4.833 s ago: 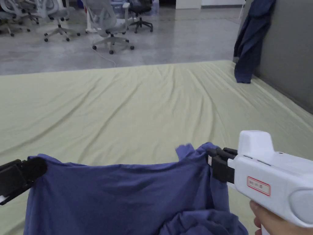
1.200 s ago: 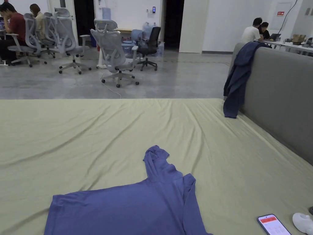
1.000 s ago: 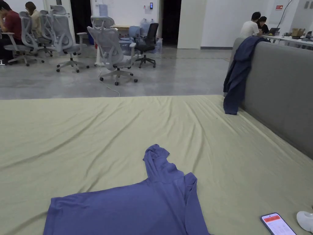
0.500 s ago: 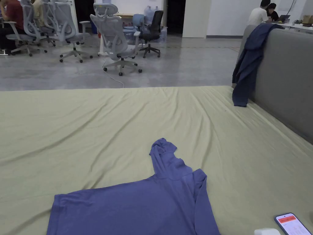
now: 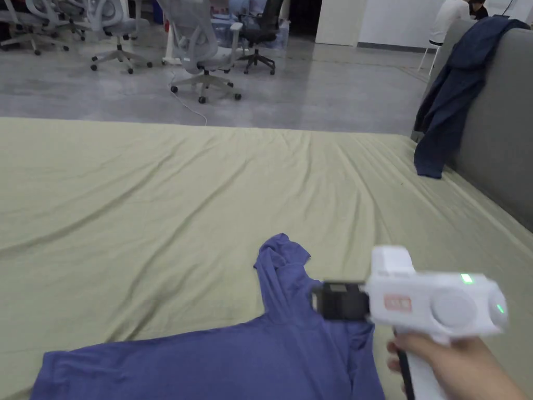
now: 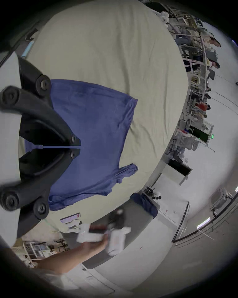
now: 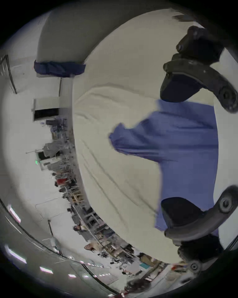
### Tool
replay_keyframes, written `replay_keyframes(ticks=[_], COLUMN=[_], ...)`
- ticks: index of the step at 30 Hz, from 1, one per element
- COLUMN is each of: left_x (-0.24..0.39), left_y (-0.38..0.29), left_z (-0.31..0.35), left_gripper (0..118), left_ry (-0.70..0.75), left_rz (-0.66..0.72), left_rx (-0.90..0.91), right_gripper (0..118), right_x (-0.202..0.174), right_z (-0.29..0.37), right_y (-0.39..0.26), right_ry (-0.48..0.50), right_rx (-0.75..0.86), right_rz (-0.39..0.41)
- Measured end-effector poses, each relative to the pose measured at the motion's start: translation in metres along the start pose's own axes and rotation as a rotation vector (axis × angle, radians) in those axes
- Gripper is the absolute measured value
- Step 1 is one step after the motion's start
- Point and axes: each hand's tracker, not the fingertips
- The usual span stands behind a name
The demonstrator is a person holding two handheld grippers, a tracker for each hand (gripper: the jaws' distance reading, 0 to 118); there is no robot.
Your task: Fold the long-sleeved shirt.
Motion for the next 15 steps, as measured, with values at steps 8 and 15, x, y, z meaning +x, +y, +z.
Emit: replay_keyframes(ticks=[8,15], left_x=[-0.007,-0.021], left_y=[0.021,0.020], left_z=[-0.031,-0.043], left_gripper=[2,2], left_ry=[-0.006,-0.017], left_rz=[-0.055,-0.035], left_rx=[0.010,-0.017], right_gripper=[103,60], right_x=[0.041,0.046], right_z=[-0.242,-0.293], right_y=[0.111,0.089], right_ry=[-0.222,-0.245], right_rx=[-0.250,-0.328], right_rz=[-0.069,-0.165])
